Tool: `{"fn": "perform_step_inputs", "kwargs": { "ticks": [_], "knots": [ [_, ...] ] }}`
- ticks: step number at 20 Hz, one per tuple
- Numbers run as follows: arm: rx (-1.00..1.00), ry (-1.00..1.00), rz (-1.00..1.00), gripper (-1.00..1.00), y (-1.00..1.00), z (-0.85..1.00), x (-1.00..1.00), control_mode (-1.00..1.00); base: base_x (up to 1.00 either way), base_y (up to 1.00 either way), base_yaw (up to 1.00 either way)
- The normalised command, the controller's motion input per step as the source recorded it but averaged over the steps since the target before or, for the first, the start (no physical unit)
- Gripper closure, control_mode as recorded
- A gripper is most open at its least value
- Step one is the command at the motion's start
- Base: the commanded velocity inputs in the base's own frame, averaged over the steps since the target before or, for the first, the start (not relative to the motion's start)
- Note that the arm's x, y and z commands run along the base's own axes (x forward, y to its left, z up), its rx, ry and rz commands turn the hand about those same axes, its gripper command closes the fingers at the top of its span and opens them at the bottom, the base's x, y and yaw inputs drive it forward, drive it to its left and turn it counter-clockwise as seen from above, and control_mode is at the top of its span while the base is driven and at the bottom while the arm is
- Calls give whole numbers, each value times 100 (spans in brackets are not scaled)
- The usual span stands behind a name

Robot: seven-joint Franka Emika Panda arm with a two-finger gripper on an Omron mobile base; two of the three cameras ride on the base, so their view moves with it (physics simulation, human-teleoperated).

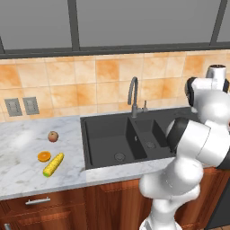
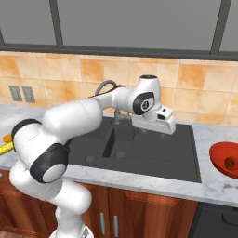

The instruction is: There is a mixed pile of frozen fruits and vegetables on the counter. Locate all the frozen vegetables and place the items in a bowl on the counter. Take all the frozen fruits and defrost them in a running sink.

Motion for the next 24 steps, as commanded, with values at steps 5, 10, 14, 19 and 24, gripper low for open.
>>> {"fn": "perform_step_inputs", "kwargs": {
  "ticks": [5,10,14,19,24],
  "knots": [
    [-7,2,0,-100,79,0,0,-100,0,0,0],
    [-6,0,-5,-100,89,0,1,-100,0,0,0],
    [0,0,0,-100,98,0,0,-100,0,0,0],
    [6,0,11,-100,97,-4,0,-100,0,0,0],
    [1,0,16,-100,98,-34,-4,-100,0,0,0]
  ]
}}
